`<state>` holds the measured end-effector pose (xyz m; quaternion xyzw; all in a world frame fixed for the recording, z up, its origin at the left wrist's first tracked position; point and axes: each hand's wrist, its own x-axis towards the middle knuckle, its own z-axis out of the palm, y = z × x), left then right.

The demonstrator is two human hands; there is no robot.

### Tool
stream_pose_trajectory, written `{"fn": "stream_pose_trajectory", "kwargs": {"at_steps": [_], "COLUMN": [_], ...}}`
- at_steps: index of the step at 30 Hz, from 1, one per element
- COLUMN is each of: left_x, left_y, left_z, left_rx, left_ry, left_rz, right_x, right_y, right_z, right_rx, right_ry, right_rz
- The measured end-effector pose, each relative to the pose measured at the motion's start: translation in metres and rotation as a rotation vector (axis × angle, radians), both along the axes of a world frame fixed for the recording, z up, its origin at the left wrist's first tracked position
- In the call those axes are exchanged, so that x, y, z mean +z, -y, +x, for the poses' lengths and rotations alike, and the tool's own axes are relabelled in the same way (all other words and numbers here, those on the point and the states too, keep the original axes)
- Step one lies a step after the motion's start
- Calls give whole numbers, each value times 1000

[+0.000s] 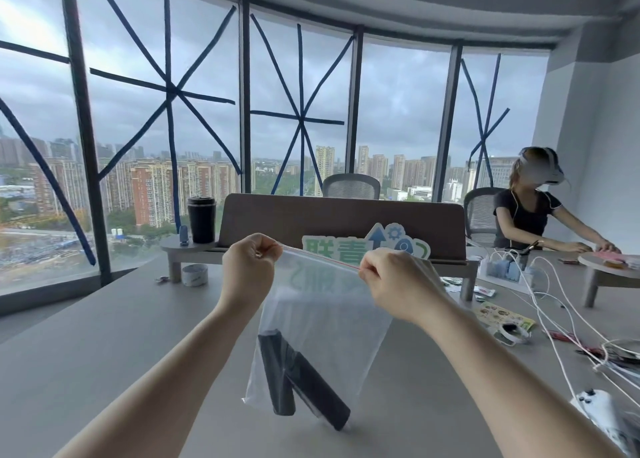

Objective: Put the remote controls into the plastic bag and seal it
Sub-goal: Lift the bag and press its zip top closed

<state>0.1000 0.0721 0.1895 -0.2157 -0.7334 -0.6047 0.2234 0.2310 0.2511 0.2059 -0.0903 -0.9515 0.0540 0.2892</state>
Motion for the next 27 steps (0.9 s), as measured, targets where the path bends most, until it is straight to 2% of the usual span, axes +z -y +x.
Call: {"fn": "stream_pose_trajectory", "kwargs": {"at_steps": [9,19,27], "left_x": [-4,-5,-32], "left_y": [21,32,56], "left_z": [-9,-22,-74], "left_rx": [69,-8,11], "left_ry": [-10,50,147], "left_rz": [20,138,170], "right_x": [-3,4,-11], "right_y": [-3,5,24], "right_z": [9,12,-55], "right_rx": [16,-1,17], "right_ry": [14,-97,-51], "right_rz": [68,109,64]}}
